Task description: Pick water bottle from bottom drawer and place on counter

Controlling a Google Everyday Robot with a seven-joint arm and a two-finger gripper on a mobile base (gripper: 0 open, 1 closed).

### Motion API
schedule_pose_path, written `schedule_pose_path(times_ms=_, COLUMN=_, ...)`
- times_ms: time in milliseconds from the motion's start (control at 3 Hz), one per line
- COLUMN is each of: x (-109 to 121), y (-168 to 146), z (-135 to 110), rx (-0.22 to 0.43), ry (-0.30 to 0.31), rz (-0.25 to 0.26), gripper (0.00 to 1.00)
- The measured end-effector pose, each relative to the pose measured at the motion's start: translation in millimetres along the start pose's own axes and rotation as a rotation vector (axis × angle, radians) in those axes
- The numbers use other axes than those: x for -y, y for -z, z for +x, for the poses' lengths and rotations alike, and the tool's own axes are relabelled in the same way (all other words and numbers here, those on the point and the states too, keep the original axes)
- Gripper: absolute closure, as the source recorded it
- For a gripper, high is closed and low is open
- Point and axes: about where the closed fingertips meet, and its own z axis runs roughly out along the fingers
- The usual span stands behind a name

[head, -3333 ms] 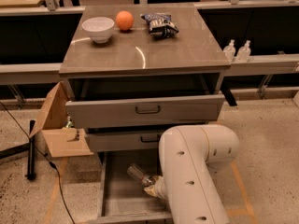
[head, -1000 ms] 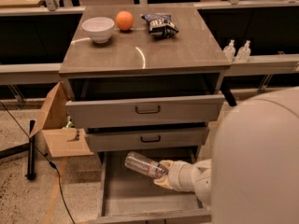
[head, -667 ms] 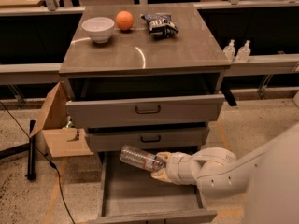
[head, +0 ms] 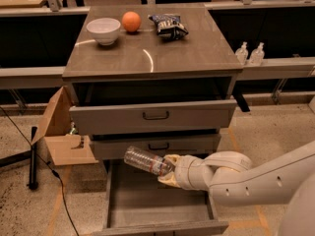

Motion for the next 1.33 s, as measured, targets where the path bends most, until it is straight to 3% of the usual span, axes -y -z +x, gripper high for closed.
schedule_pose_path(times_ms=667, x=38.1, y=13.5, z=-16.8, rx=0.049, ry=0.045, rz=0.06, gripper=1.0)
schedule_pose_path(times_ms=1333, x=79.6, y=41.9, z=-27.3, rx=0.089, ry=0.027, rz=0.063, gripper=1.0)
